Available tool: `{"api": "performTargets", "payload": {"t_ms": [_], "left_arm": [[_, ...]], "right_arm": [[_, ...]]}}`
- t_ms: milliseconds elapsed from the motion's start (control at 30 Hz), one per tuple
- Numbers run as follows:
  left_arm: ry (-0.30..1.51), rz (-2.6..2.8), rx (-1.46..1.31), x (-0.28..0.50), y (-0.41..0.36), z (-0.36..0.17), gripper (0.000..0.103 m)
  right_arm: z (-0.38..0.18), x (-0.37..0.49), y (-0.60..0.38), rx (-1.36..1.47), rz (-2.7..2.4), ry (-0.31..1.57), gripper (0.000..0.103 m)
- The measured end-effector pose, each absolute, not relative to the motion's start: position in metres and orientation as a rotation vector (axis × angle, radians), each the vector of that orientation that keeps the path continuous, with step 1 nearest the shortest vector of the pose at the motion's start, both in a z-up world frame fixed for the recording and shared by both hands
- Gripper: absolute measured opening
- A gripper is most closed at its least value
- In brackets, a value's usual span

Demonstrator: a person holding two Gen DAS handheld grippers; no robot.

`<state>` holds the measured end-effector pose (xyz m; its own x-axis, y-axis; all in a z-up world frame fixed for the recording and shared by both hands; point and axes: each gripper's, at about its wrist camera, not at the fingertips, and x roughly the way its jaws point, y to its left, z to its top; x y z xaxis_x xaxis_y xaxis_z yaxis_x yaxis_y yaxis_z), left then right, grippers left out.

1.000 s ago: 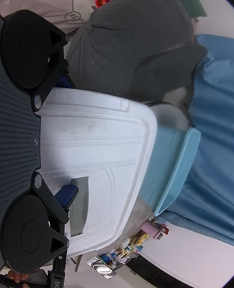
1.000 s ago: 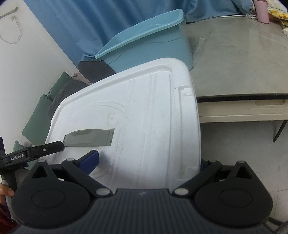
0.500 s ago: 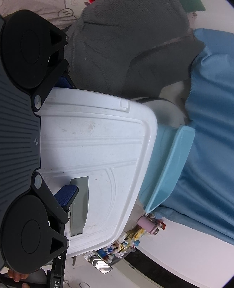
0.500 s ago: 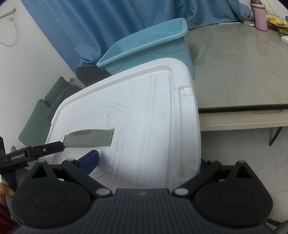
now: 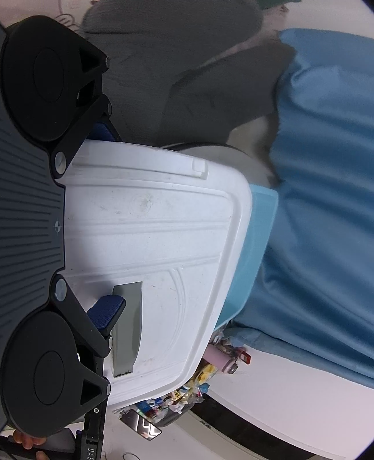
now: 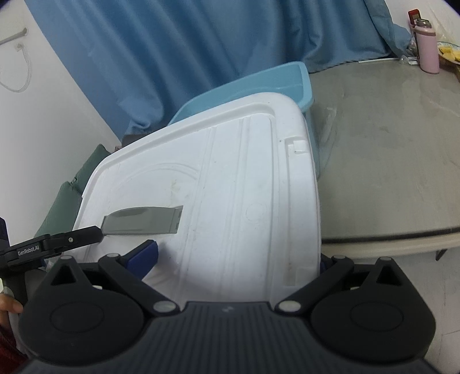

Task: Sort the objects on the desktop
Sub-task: 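Carry the raised white lid with both grippers over the blue bin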

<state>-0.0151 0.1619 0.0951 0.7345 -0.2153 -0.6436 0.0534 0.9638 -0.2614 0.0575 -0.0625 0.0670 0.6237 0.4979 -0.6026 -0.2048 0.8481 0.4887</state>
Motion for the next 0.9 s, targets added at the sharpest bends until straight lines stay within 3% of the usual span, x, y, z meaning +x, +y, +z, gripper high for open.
{"api": "performTargets", "payload": {"t_ms": [900], "left_arm": [[0.723,-0.143,-0.261,0.168,0.141,0.116,0.103]], "right_arm": [[0.074,0.214,-0.076,0.366,0.412,0.776,0.101]]}}
